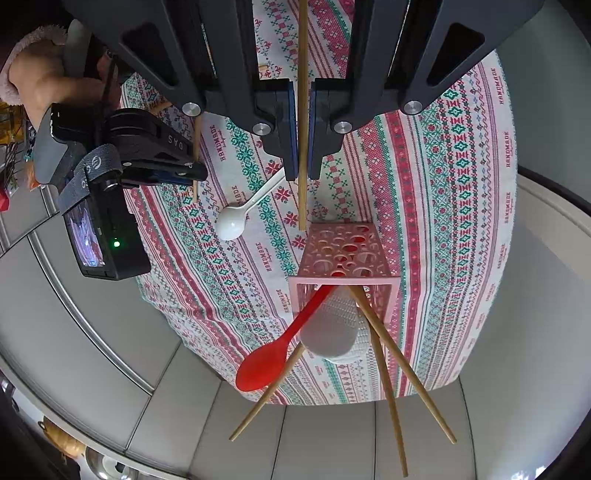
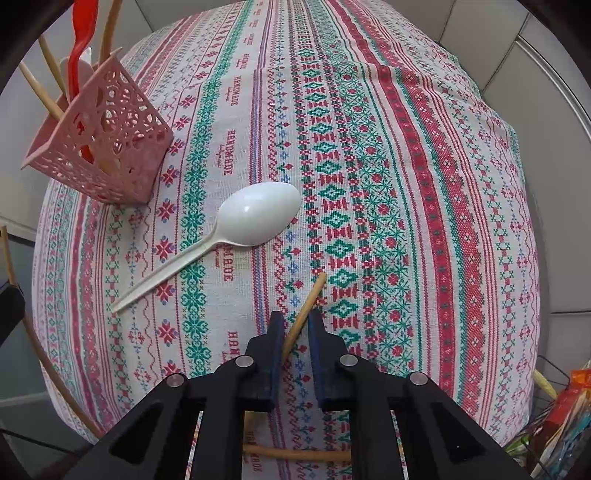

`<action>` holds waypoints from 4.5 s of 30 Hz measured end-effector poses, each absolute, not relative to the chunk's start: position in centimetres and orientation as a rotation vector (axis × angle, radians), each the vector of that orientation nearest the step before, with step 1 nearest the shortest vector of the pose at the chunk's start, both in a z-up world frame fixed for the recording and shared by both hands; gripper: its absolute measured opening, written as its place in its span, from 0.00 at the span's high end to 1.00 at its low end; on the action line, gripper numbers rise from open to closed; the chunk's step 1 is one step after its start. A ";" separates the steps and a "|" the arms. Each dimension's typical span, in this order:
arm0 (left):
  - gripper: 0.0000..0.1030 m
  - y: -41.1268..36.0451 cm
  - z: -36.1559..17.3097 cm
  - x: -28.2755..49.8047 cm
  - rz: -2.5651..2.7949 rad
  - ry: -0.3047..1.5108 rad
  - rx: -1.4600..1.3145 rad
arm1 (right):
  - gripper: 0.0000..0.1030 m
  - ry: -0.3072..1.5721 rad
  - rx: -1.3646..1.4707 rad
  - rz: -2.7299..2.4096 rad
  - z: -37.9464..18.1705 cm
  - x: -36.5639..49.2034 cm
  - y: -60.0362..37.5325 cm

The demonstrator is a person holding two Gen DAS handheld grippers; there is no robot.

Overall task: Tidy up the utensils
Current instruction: 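Carry the chopstick toward the basket with the left gripper while the right grasps another chopstick, then lower the chopstick into the basket and open the left gripper, then lower the chopstick in the right gripper into the basket and open, then move the right gripper to the loose wooden chopstick and grasp it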

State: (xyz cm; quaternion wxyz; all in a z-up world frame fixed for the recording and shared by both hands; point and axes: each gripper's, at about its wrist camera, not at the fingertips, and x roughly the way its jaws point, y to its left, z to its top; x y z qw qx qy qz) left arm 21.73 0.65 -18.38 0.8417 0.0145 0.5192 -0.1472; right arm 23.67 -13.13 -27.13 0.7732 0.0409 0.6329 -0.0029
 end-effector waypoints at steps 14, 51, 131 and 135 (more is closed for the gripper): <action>0.95 2.8 -13.8 21.0 -0.238 0.919 -0.059 | 0.95 1.211 0.266 0.162 -21.3 22.2 -17.5; 0.95 1.9 -7.1 25.2 -0.106 0.399 -0.166 | 0.95 0.701 0.356 0.179 -6.6 19.0 -22.0; 0.29 3.2 -18.4 18.0 -0.222 1.167 0.075 | 0.81 0.953 0.190 0.131 -9.2 15.5 -22.6; 0.26 2.1 -19.4 17.7 -0.238 1.200 0.108 | 0.40 1.073 0.179 0.126 -12.0 14.5 -22.9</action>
